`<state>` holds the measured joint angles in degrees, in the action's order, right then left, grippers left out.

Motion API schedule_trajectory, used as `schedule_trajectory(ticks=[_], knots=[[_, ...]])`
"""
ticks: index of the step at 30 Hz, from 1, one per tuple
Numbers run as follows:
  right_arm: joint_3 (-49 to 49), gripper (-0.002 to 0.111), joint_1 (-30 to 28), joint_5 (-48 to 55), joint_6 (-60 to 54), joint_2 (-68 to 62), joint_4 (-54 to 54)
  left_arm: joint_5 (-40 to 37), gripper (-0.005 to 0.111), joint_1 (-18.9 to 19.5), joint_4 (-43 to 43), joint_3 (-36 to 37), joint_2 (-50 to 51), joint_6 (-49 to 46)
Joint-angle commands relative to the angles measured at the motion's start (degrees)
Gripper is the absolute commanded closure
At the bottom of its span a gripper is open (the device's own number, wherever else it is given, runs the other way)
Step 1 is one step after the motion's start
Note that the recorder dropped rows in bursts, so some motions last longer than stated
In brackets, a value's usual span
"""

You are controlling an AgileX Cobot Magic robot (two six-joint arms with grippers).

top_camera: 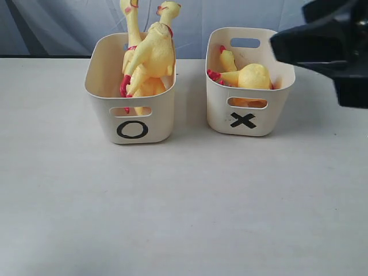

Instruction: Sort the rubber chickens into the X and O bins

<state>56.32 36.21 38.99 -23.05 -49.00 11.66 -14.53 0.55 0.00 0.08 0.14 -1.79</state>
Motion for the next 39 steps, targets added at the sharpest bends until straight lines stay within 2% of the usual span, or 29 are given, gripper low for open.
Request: schedule_trajectory(ticks=[1, 5, 11, 13, 15, 21, 22, 25, 28, 35, 39], knots=[[-5.9, 0.055, -0.2, -3.5, -0.8, 6.6, -3.7, 0.6, 0.107, -0.1, 0.0, -0.1, -0.1, 0.2], [-6.3, 0.055, -0.2, 0.5, -0.7, 10.2, -3.1, 0.6, 0.107, -0.1, 0.0, -0.1, -0.1, 0.2], [-6.3, 0.055, -0.2, 1.3, -0.7, 14.1, -2.4, 0.6, 0.107, -0.1, 0.0, -0.1, -0.1, 0.2], [-6.3, 0.055, -1.8, 0.8, -1.3, 18.1, -2.6, 0.6, 0.107, -0.1, 0.0, -0.1, -0.1, 0.2], [-6.3, 0.055, -6.1, 1.3, -1.5, 22.8, -2.6, 0.6, 0.107, -0.1, 0.0, -0.1, -0.1, 0.2], [-8.3, 0.055, -27.2, -1.3, 3.8, 35.2, -9.3, 0.6, 0.107, -0.1, 0.0, -0.1, -0.1, 0.2], [-10.1, 0.055, -30.0, -2.6, 6.2, 36.5, -10.6, 0.6, 0.107, -0.1, 0.0, -0.1, -0.1, 0.2], [-17.4, 0.055, -33.3, -5.0, 13.5, 39.3, -11.2, 0.6, 0.107, -0.1, 0.0, -0.1, -0.1, 0.2], [-27.3, 0.055, -33.6, -8.6, 17.4, 40.7, -9.3, 0.6, 0.107, -0.1, 0.0, -0.1, -0.1, 0.2], [-49.7, 0.055, -33.6, -30.6, 17.8, 41.9, -0.8, 0.6, 0.107, -0.1, 0.0, -0.1, -0.1, 0.2], [-56.3, 0.055, -33.4, -32.2, 17.8, 47.1, -1.2, 0.6, 0.107, -0.1, 0.0, -0.1, -0.1, 0.2]])
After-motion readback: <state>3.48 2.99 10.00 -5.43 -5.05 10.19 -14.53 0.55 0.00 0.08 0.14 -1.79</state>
